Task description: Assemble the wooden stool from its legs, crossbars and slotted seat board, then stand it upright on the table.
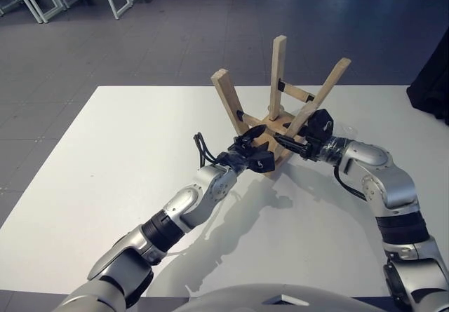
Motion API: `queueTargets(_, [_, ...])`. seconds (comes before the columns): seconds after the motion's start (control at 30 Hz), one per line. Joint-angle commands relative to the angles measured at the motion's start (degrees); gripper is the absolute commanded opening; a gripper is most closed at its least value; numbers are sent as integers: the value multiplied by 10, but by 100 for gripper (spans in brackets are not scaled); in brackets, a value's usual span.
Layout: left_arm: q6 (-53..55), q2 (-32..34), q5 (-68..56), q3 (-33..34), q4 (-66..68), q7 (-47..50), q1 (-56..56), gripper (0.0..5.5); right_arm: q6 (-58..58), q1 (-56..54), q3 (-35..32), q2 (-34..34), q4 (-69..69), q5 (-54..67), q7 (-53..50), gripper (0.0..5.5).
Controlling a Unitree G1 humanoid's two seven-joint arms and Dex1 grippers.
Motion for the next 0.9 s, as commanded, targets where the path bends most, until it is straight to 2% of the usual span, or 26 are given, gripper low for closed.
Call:
queueTargets(0.03, [-20, -29, 15, 4, 33, -8, -14, 270, 79, 66, 98, -42, 26, -27, 57, 202])
queueTargets(0.17, [-24, -42, 18, 20, 39, -12, -13, 270, 57, 90, 144, -83, 2, -40, 84, 202])
queueTargets(0.4, [-14, -48, 17, 32, 18, -35, 0, 270, 46, 95, 157, -89, 1, -45, 67, 202])
queueTargets(0.57, [2, -47, 20, 36, -1, -67, 3, 270, 115, 68, 175, -97, 28, -56, 51, 202])
queueTargets(0.67, [24, -30, 23, 40, -22, -103, 18, 270, 144, 60, 189, -122, 34, -43, 81, 202])
queueTargets(0.9, [89, 40, 24, 70, -103, -213, 51, 270, 115, 49, 163, -146, 63, -24, 95, 202])
